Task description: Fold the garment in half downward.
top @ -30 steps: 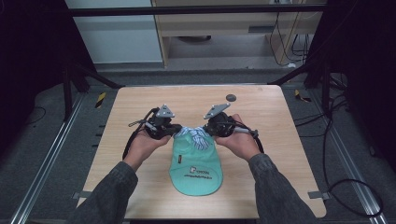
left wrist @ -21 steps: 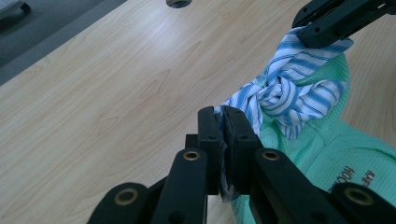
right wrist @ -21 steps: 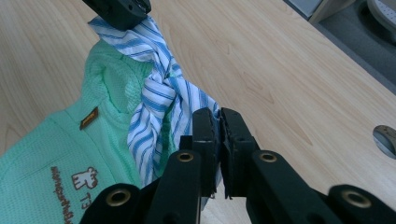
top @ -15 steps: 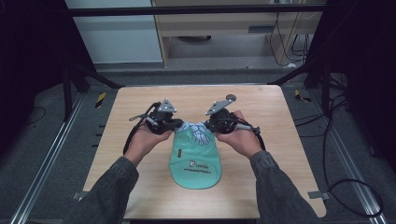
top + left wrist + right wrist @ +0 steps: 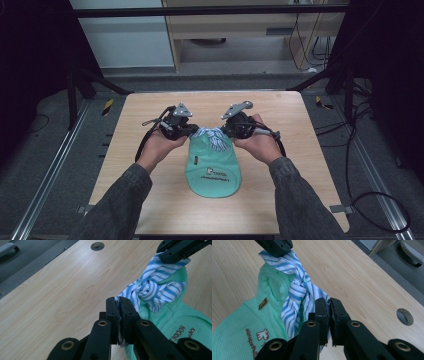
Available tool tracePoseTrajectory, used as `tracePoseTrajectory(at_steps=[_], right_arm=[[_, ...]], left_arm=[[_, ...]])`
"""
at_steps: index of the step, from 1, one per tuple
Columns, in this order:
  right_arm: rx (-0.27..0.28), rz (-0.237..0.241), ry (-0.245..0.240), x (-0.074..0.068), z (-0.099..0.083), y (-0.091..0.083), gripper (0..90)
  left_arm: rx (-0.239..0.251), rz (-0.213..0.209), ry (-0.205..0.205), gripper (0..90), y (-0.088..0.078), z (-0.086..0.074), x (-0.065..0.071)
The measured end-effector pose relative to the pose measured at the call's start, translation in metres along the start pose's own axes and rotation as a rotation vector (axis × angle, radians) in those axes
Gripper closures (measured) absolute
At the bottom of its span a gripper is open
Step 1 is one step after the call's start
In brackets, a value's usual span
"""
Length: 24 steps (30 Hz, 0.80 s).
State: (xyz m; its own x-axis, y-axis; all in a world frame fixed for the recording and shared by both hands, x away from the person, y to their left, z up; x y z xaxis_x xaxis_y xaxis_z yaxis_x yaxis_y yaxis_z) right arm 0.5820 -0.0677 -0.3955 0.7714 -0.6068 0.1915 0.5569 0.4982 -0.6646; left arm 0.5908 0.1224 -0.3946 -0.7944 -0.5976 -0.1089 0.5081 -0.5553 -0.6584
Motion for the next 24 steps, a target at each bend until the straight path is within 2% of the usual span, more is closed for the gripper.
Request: tracePoseTrajectory(at_steps=[5,12,19,21,24], right_arm=[[0.006,-0.013,0.0,0.006,0.006,-0.002,85.4],[-0.007,-0.012,-0.006,0.008,0.004,0.003,85.4],[0.01,-0.022,0.014,0.017,0.008,0.003,85.4],[0.015,-0.028,0.017,0.02,0.009,0.003,85.4],[0.008,-0.03,0.014,0.021,0.006,0.004,85.4]], left_arm=[[0.004,0.009,-0.001,86.6,0.0,0.007,-0.005],[-0.012,0.01,0.006,86.5,0.006,0.007,-0.007],[-0.004,0.025,0.005,86.5,0.007,0.018,-0.013],[-0.001,0.028,0.011,86.6,0.008,0.021,-0.012],[-0.02,0.033,0.044,86.6,0.011,0.019,-0.009]])
Point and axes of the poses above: each handheld gripper's, and its own axes: y roughly forward along the jaws, z roughly out of its top, x roughly to its right, the point moved 4 cm from there along y, roughly forward along the jaws, and after that the axes turned 1 degree about x, right-handed, at the moved point
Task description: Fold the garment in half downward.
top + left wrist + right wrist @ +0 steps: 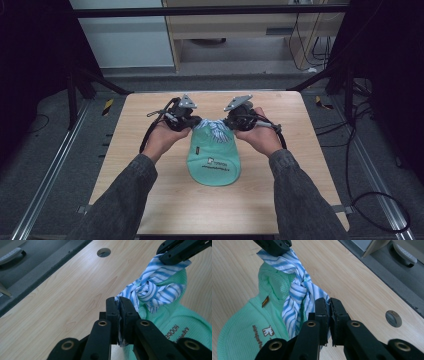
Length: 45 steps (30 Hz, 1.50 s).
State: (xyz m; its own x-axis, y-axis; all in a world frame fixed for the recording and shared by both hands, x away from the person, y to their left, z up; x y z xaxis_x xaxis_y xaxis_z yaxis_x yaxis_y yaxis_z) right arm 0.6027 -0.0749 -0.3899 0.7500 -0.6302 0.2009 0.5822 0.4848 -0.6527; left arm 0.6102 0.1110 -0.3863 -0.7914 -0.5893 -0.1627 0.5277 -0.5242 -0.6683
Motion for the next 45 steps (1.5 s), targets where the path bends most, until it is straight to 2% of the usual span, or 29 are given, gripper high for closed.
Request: tracePoseTrajectory(at_steps=[13,17,26,33,38,45], right_arm=[[-0.024,0.019,-0.006,-0.01,-0.02,0.005,85.4],[-0.022,0.014,0.0,-0.008,-0.021,0.005,85.4],[0.002,-0.02,0.018,0.007,-0.003,0.004,85.4],[-0.008,-0.011,-0.012,-0.005,-0.017,0.006,85.4],[0.001,-0.003,-0.006,-0.017,-0.032,0.003,85.4],[0.004,-0.01,-0.018,-0.03,-0.048,-0.004,85.4]], left_arm=[[-0.026,-0.012,0.03,86.6,0.009,-0.013,0.014],[-0.019,-0.014,0.015,86.6,0.012,-0.01,0.01],[-0.002,0.007,-0.001,86.5,0.008,0.005,-0.002],[-0.008,0.009,0.043,86.5,0.009,-0.009,0.014],[0.005,-0.002,0.049,86.5,0.009,-0.021,0.028],[0.012,-0.006,0.074,86.3,0.003,-0.028,0.048]])
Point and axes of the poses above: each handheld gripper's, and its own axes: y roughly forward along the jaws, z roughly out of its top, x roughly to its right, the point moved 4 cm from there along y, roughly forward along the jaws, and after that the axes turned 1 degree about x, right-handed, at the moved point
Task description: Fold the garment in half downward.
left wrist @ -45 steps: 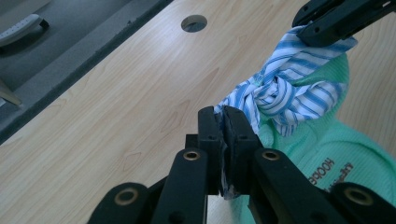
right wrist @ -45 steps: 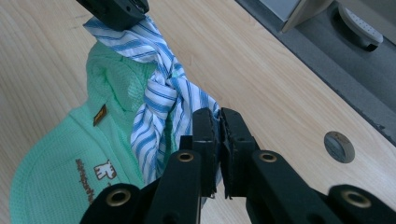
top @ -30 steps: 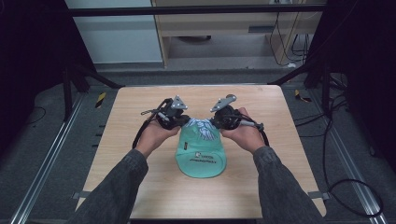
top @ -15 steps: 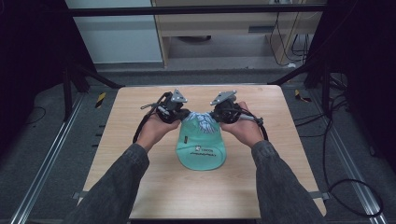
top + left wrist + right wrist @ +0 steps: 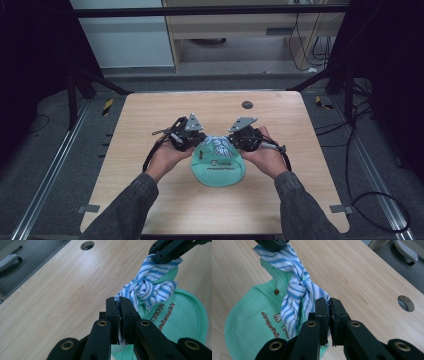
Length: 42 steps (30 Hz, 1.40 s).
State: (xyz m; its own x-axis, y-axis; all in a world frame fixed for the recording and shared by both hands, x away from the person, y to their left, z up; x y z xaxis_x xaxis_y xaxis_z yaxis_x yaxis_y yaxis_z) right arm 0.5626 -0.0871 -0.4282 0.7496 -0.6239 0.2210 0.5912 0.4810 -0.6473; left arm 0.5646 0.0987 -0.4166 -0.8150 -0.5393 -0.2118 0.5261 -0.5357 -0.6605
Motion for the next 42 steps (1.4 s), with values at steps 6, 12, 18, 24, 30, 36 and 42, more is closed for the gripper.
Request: tracePoseTrajectory(at_steps=[6,12,18,24,30,36,42], right_arm=[[0.023,0.004,0.001,-0.011,-0.009,-0.008,85.4],[0.021,0.015,-0.011,-0.027,-0.024,-0.009,85.3],[0.017,0.021,-0.011,-0.032,-0.033,-0.007,85.2],[0.016,0.04,-0.009,-0.038,-0.039,-0.005,85.0],[0.012,0.047,-0.018,-0.044,-0.042,-0.004,84.8],[0.006,0.061,-0.03,-0.052,-0.048,-0.003,84.7],[0.005,0.069,-0.04,-0.058,-0.05,-0.006,84.6]], left_arm=[[0.016,-0.015,-0.015,86.3,-0.005,-0.008,0.011],[0.005,-0.029,-0.015,86.3,-0.003,-0.019,0.022],[-0.002,-0.04,-0.015,86.3,0.001,-0.025,0.029],[-0.001,-0.053,-0.027,86.3,0.001,-0.035,0.033],[-0.003,-0.06,-0.037,86.1,0.002,-0.045,0.037],[0.002,-0.072,-0.051,85.9,0.003,-0.054,0.042],[-0.001,-0.078,-0.053,85.5,0.002,-0.059,0.046]])
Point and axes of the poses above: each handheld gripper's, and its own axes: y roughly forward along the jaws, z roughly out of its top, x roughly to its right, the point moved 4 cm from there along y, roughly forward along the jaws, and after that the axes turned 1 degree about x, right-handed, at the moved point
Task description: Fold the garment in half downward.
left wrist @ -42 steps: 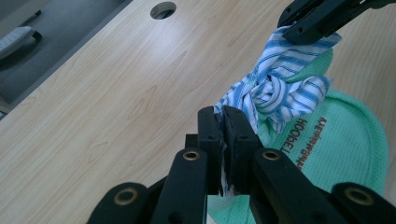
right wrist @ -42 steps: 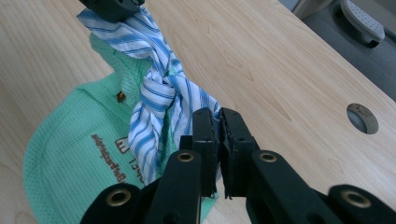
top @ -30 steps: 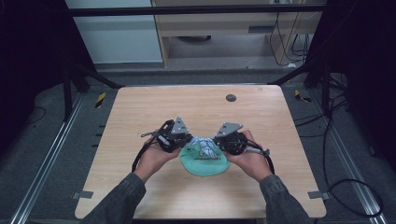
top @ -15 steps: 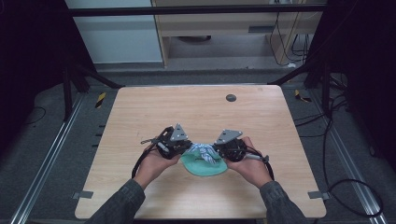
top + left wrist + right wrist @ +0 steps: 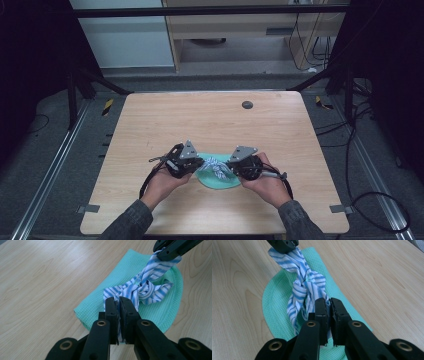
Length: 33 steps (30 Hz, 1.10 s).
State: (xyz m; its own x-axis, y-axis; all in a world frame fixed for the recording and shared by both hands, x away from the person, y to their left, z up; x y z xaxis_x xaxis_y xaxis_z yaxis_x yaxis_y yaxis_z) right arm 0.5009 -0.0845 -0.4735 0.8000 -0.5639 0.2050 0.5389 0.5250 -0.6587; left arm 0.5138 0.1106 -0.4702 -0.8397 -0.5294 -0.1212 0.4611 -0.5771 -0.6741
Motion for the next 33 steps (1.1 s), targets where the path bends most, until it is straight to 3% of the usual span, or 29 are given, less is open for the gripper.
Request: tracePoseTrajectory(at_steps=[33], right_arm=[[-0.016,0.039,-0.009,-0.018,-0.013,-0.006,83.9]], left_arm=[[0.011,-0.052,0.005,86.1,-0.003,-0.018,0.014]])
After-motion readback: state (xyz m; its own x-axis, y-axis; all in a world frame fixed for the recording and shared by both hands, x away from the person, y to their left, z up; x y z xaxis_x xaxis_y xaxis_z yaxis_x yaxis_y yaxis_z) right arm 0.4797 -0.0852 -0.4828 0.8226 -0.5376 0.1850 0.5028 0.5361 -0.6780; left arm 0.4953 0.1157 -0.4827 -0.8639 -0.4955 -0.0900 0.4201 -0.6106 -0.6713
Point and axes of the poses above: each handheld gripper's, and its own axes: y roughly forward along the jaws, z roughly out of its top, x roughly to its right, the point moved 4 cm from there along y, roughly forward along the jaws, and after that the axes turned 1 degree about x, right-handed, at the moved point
